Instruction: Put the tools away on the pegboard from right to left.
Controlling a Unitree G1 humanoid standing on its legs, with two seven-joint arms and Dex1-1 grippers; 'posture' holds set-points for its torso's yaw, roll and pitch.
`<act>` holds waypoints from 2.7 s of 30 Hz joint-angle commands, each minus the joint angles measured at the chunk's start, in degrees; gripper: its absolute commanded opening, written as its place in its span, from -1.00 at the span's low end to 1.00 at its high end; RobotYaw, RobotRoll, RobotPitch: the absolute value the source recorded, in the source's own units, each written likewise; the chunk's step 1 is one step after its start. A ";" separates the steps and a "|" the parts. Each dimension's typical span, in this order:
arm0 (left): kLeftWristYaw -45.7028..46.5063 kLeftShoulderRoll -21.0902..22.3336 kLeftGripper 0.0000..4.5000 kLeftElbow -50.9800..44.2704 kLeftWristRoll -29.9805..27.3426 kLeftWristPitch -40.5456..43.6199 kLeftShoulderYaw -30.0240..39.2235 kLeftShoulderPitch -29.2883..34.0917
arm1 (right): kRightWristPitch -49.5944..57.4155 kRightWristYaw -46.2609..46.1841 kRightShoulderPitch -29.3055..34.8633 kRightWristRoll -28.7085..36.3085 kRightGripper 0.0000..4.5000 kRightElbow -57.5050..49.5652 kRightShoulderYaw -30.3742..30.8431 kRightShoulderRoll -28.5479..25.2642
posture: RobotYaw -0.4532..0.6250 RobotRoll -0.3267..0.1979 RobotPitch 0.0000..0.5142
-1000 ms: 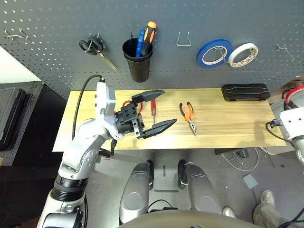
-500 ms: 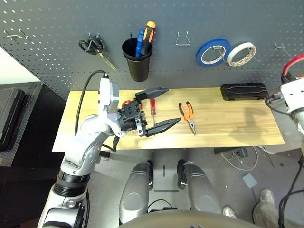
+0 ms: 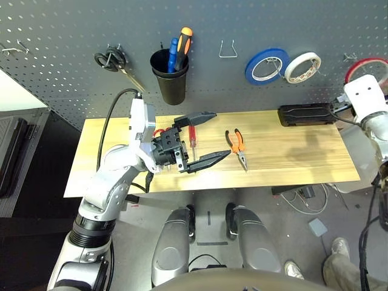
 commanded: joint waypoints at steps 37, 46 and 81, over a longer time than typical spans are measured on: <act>5.28 9.38 1.00 6.60 21.19 2.25 -4.95 4.44 | 44.62 10.50 35.85 16.25 1.00 -61.73 4.95 21.40 | 0.12 0.25 -0.11; 6.22 11.40 1.00 9.47 27.05 3.06 -6.43 3.40 | 66.80 7.04 25.74 16.06 1.00 -57.27 5.64 27.06 | 0.16 0.25 -0.09; 7.22 10.98 1.00 12.09 34.07 5.88 -8.12 0.70 | 60.21 2.16 -1.02 12.05 0.44 -5.57 4.77 33.99 | 0.31 0.25 0.11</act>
